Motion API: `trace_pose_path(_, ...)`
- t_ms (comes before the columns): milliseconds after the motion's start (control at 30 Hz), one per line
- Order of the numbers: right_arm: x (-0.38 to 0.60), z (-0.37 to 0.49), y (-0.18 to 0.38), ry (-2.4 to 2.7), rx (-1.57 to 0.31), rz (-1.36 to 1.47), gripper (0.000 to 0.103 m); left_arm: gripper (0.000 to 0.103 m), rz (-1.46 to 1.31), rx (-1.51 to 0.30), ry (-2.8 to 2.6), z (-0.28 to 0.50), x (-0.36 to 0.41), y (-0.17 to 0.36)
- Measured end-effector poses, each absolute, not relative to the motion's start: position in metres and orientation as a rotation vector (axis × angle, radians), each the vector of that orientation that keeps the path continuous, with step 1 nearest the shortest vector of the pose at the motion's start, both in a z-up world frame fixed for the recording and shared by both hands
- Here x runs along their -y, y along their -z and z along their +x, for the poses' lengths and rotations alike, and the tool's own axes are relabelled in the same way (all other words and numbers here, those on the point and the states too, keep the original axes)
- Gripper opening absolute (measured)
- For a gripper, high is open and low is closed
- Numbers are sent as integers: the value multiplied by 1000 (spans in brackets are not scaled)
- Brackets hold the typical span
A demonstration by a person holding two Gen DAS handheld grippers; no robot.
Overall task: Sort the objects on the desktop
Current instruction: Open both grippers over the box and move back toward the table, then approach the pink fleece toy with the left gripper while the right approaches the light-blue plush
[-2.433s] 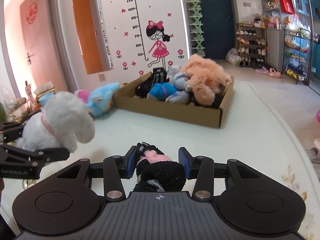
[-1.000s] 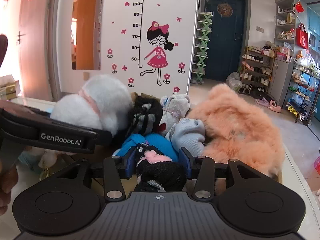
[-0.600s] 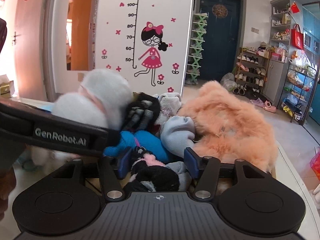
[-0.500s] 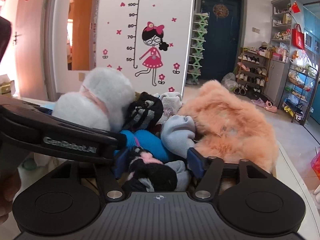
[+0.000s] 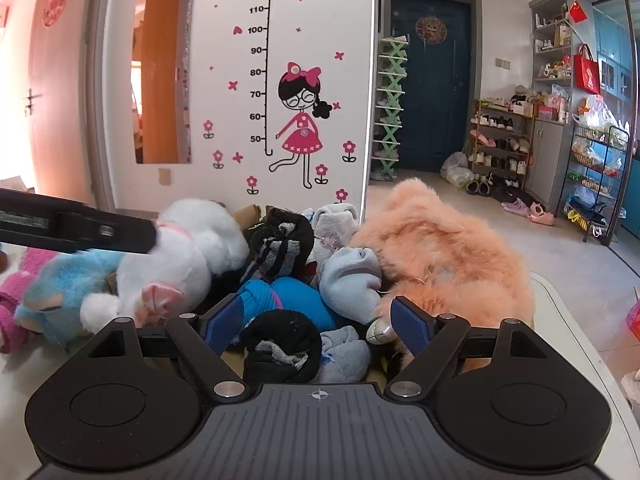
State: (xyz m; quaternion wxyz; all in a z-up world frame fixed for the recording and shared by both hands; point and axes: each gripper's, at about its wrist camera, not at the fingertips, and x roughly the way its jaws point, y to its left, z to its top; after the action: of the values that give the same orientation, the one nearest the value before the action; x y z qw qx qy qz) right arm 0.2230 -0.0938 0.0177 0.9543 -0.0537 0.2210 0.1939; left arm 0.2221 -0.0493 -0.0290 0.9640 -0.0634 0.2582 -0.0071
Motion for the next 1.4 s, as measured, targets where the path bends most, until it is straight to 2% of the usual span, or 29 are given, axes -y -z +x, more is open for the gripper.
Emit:
trace_pose_path(200, 94, 214, -31, -396, -438, -121, 85, 90, -121, -544, -34, 197, 26, 25)
trace_pose_path(300, 93, 202, -43, -407, -419, -126, 85, 93, -117, -544, -80, 174, 9, 23)
trace_pose_path(400, 86, 188, -54, -424, -416, -115, 87, 102, -70, -548, -150, 154, -3, 24)
trace_pose_path(533, 61, 168, -67, -503, -464, -64, 88, 102, -1, -571, -212, 152, -16, 31)
trace_pose_path(667, 30, 153, -71, -668, -553, 92, 98, 102, 26, -621, -212, 169, -21, 41)
trace_pose_path(833, -5, 168, -57, -767, -727, 326, 98, 102, 27, -657, -185, 189, -21, 48)
trace_pose_path(1100, -25, 226, -7, -595, -939, 559, 99, 102, 8, -726, -180, 219, -34, 64)
trace_pose_path(1400, -60, 246, 27, -516, -964, 560, 102, 102, -122, -744, -74, 212, -50, 82)
